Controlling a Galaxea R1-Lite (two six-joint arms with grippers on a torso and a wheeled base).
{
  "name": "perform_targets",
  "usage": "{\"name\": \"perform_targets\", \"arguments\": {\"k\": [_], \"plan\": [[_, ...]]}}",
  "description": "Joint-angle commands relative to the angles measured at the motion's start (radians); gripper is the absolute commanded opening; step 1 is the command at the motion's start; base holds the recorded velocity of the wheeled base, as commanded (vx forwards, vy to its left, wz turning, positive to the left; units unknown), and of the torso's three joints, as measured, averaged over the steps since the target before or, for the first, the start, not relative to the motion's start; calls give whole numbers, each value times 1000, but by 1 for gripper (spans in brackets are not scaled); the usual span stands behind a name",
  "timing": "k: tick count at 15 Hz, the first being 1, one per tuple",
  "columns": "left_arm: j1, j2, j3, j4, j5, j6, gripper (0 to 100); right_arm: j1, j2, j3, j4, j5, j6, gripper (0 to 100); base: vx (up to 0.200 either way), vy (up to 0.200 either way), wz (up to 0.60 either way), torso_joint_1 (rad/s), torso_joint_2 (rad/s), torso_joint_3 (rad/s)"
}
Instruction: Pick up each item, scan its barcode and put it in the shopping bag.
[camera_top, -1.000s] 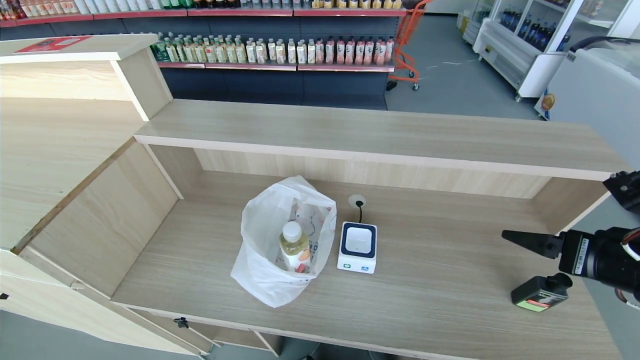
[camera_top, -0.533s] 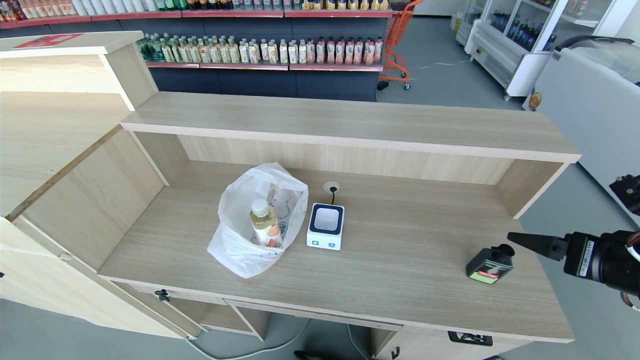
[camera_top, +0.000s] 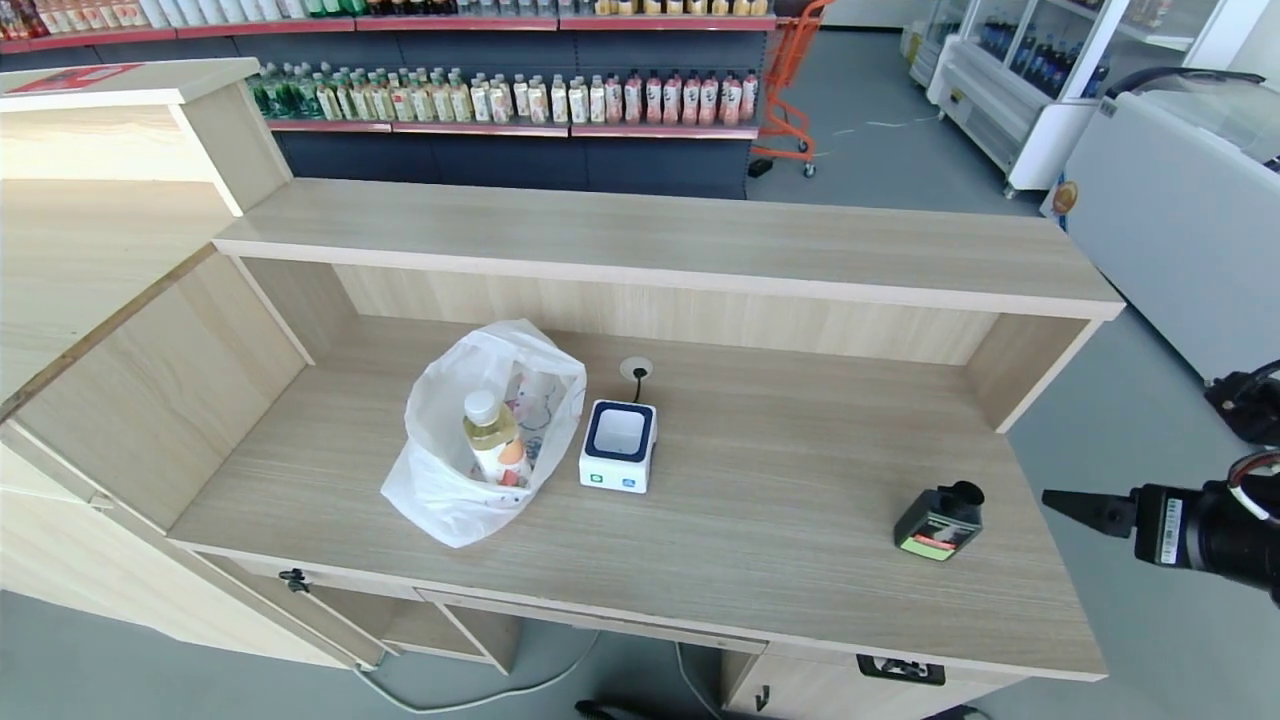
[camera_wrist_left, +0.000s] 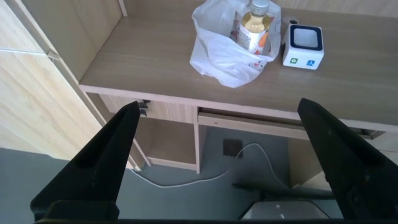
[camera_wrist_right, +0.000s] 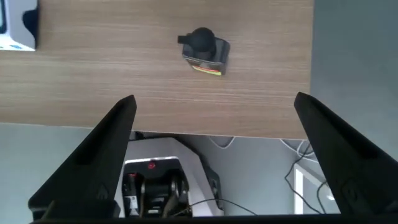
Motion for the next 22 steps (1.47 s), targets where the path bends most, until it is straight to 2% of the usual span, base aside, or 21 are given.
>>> {"name": "perform_targets", "arguments": {"k": [1,3,6,9,10,12,14,16,19,22], "plan": [[-1,0,1,0,0,1,100,-109,89,-9,19,-40,-146,100,0,0,0,0,0,0],[-1,0,1,0,0,1,100,-130,144,-32,15,-104,-295,100,0,0,0,0,0,0],[-1,0,1,0,0,-1,100,-117,207,-70,16,-115,-438,100,0,0,0,0,0,0],[-1,0,1,0,0,1,100,-114,306,-50,12,-109,-654,100,0,0,0,0,0,0],[-1,0,-1,0,0,-1,100,-114,337,-36,-7,-106,-674,100,0,0,0,0,0,0],[-1,0,-1,0,0,1,100,-109,449,-4,-162,-86,-694,100,0,0,0,0,0,0],[-1,0,1,0,0,1,100,-100,543,-10,-258,-61,-700,100,0,0,0,0,0,0],[-1,0,1,0,0,-1,100,-65,601,-24,-320,9,-702,100,0,0,0,0,0,0],[-1,0,-1,0,0,1,100,-15,682,-59,-396,60,-700,100,0,0,0,0,0,0],[-1,0,1,0,0,1,100,14,757,-116,-475,71,-702,100,0,0,0,0,0,0]]}}
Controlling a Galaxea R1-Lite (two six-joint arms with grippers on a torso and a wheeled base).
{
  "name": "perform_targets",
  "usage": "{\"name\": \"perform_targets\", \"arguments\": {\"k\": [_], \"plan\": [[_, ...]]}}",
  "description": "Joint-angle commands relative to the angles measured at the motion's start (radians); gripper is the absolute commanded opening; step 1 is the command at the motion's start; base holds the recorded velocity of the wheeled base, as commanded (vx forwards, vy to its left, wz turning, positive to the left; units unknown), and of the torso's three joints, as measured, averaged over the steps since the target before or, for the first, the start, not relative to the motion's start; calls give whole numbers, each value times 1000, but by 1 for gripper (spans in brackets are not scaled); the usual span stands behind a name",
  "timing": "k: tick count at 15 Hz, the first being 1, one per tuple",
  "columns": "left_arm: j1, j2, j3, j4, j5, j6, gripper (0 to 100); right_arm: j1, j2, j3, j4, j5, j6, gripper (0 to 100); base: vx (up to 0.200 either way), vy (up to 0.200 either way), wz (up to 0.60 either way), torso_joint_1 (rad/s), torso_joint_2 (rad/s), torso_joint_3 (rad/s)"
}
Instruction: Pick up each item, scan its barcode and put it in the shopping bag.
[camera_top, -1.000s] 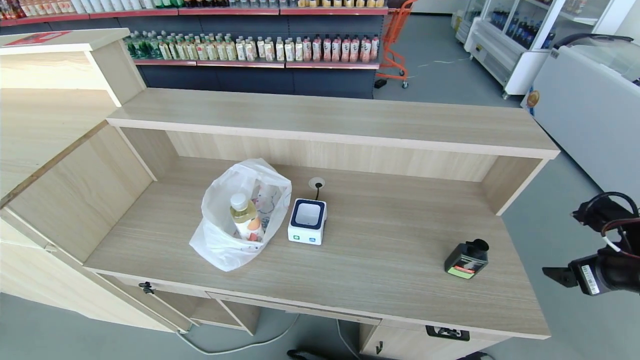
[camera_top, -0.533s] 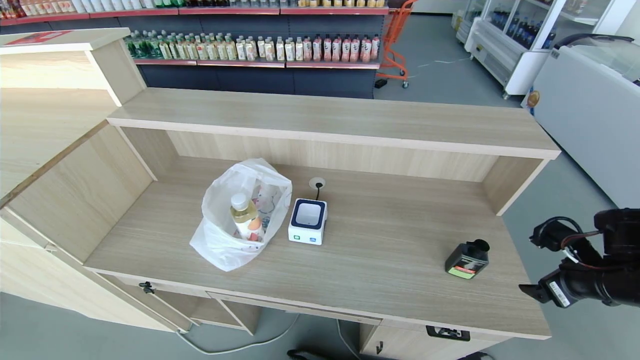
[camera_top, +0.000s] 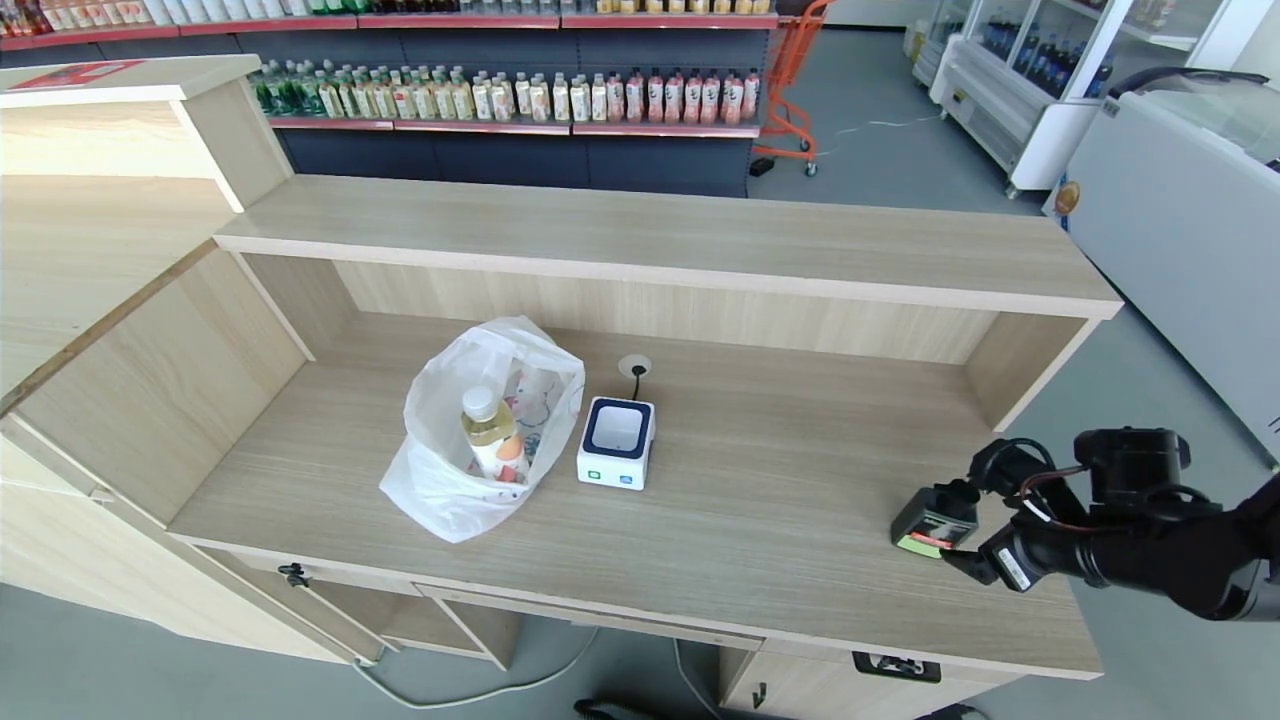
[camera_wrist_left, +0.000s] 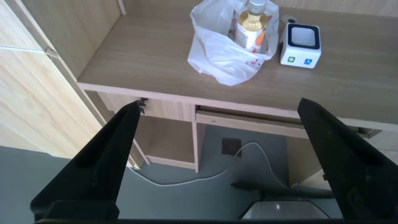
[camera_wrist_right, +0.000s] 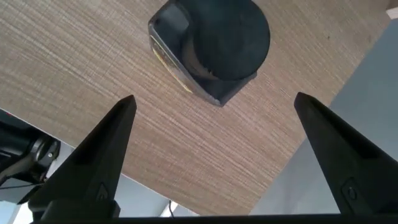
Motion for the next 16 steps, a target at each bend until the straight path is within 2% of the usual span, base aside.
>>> {"name": "perform_targets", "arguments": {"k": [1,7,8,13,16], "plan": [[0,0,0,0,0,-1,100,23,90,-33,-49,1,1,100,0,0,0,0,0,0],[0,0,0,0,0,-1,100,89,169,-94,-90,44,1,100,0,0,0,0,0,0],[0,0,-1,0,0,1,100,93,178,-114,-92,44,1,0,0,0,0,0,0,0],[0,0,0,0,0,-1,100,98,186,-125,-121,44,7,0,0,0,0,0,0,0],[0,0,0,0,0,-1,100,93,79,-50,-205,44,48,0,0,0,0,0,0,0]]}}
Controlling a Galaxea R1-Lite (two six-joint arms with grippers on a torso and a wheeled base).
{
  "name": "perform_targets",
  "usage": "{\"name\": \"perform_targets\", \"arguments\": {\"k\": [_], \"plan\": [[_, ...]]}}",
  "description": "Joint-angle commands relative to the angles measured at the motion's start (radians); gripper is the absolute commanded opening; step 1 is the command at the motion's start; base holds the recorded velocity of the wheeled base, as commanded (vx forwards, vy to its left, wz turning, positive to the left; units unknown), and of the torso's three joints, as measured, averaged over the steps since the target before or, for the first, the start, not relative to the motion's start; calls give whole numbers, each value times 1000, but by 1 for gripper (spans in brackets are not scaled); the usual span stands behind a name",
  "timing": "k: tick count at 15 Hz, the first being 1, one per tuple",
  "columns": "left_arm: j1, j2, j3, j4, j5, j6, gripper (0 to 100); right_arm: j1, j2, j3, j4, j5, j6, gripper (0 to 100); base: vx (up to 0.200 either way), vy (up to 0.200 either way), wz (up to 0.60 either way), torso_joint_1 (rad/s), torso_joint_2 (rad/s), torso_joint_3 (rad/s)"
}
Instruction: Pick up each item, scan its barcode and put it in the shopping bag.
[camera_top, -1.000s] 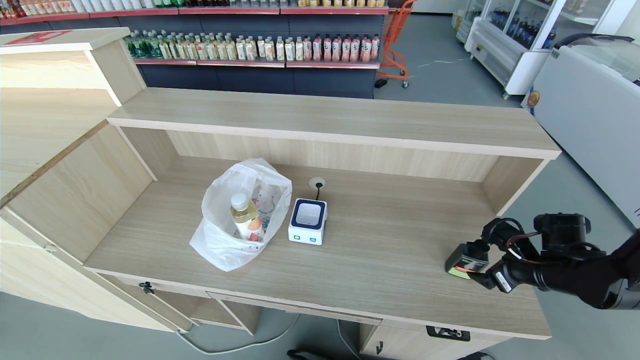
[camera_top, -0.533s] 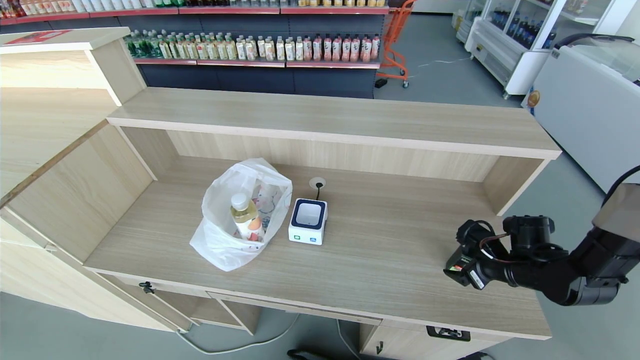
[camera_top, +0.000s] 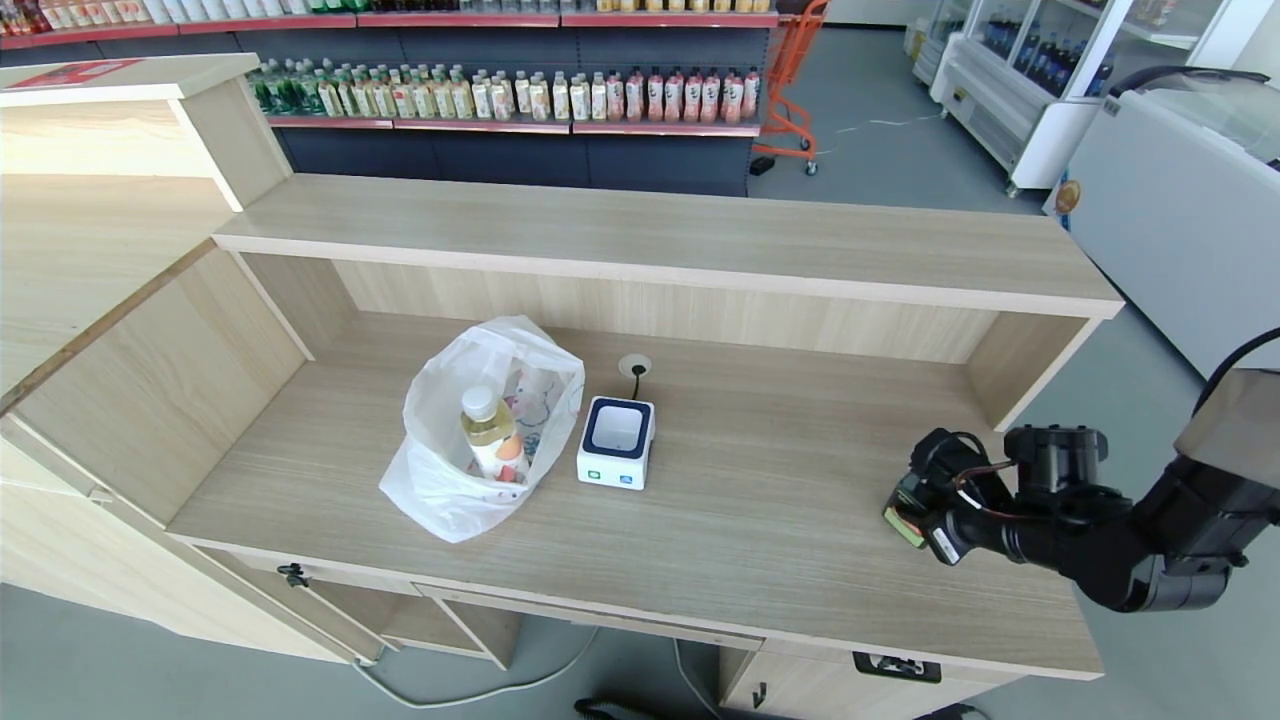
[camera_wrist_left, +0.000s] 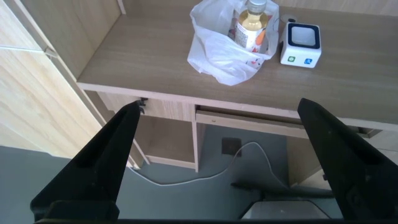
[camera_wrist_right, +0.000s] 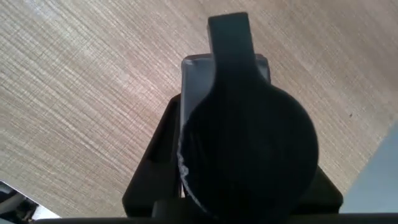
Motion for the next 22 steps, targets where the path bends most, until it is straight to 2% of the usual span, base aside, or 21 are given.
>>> {"name": "perform_targets", "arguments": {"k": [1,2,3,4,6,7,8,9,10,12,14,15,16,17,19,22], "plan": [[0,0,0,0,0,-1,100,-5,-145,88,-43,2,36,0,0,0,0,0,0,0],[0,0,0,0,0,1,100,-38,-277,217,-104,2,-2,0,0,0,0,0,0,0],[0,0,0,0,0,-1,100,-75,-346,289,-176,7,-143,0,0,0,0,0,0,0],[0,0,0,0,0,-1,100,-126,-377,277,-192,51,-346,0,0,0,0,0,0,0],[0,0,0,0,0,1,100,-169,-395,267,-207,329,-654,0,0,0,0,0,0,0],[0,0,0,0,0,1,100,-172,-407,266,-195,627,-932,0,0,0,0,0,0,0],[0,0,0,0,0,1,100,-135,-415,266,-181,820,-1169,0,0,0,0,0,0,0],[0,0,-1,0,0,-1,100,-77,-436,278,-140,946,-1358,0,0,0,0,0,0,0],[0,0,-1,0,0,1,100,-51,-467,274,-81,979,-1436,0,0,0,0,0,0,0],[0,0,0,0,0,-1,100,58,-531,275,40,1015,-1665,0,0,0,0,0,0,0],[0,0,0,0,0,-1,100,169,-559,274,334,1013,-1809,0,0,0,0,0,0,0],[0,0,0,0,0,-1,100,182,-579,267,491,1012,-1904,0,0,0,0,0,0,0],[0,0,0,0,0,-1,100,184,-597,267,560,1010,-1958,0,0,0,0,0,0,0],[0,0,-1,0,0,-1,100,189,-611,271,686,1010,-2102,0,0,0,0,0,0,0],[0,0,0,0,0,-1,100,201,-608,272,767,1010,-2223,0,0,0,0,0,0,0],[0,0,-1,0,0,1,100,222,-594,280,775,1015,-2248,0,0,0,0,0,0,0]]}}
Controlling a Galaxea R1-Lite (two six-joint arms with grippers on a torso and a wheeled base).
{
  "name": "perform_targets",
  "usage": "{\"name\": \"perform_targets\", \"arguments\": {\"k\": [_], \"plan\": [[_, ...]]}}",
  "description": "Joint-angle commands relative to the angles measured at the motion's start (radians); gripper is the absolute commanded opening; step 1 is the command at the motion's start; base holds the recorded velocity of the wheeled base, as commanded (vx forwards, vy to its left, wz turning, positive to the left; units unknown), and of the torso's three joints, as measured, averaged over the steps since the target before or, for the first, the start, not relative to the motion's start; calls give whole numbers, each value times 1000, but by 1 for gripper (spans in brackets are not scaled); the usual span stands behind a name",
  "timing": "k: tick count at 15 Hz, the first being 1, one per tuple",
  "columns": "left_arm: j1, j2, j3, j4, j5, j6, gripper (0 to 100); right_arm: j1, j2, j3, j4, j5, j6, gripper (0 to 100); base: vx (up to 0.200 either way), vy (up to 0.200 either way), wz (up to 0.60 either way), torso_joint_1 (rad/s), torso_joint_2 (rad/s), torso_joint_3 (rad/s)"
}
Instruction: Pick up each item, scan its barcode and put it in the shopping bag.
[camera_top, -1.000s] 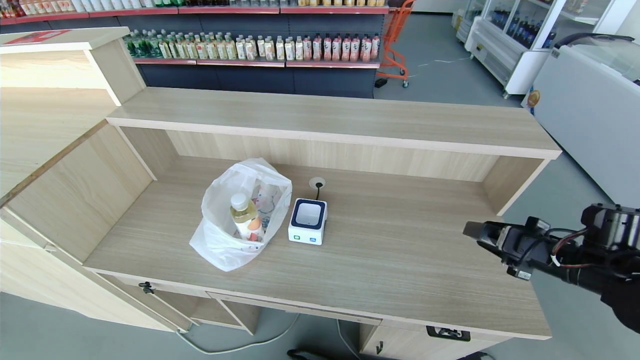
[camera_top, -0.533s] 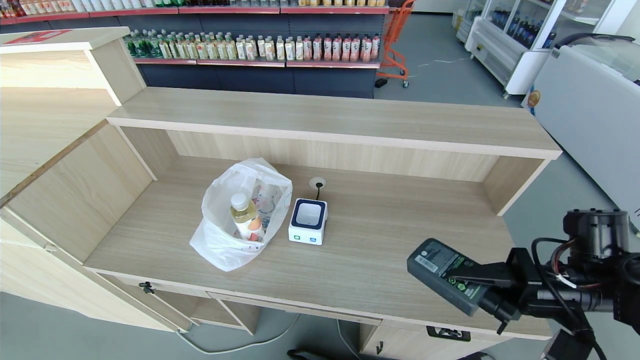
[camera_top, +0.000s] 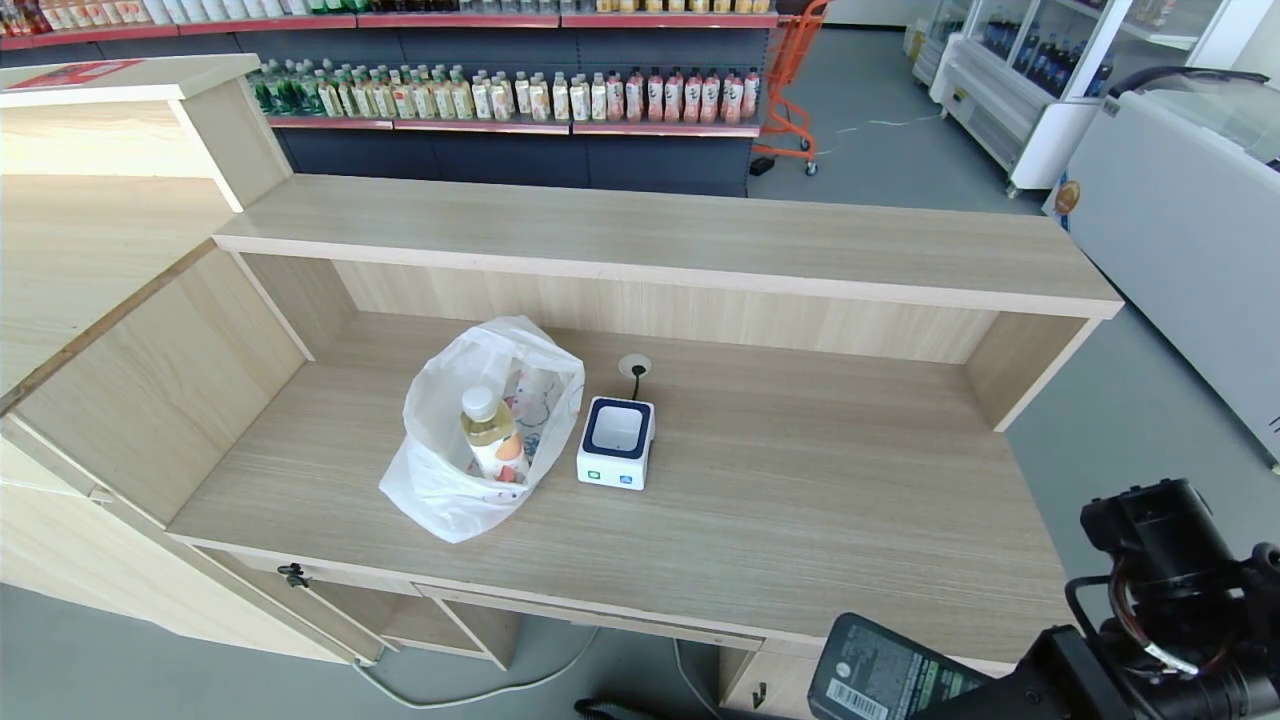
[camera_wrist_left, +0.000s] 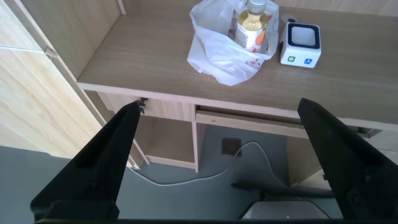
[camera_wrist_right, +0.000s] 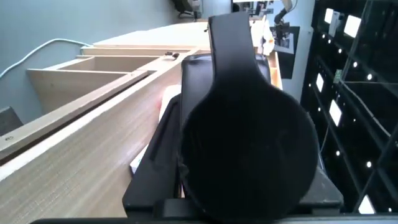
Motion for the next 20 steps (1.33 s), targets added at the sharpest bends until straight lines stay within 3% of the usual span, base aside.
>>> {"name": "perform_targets", "arguments": {"k": [1,5,20], "plan": [[0,0,0,0,0,1,100,8,4,4,1,2,-80,0,0,0,0,0,0,0],[0,0,-1,0,0,0,100,72,-12,7,-2,2,-80,0,0,0,0,0,0,0],[0,0,0,0,0,0,100,121,-53,-18,-31,8,-80,0,0,0,0,0,0,0]]}}
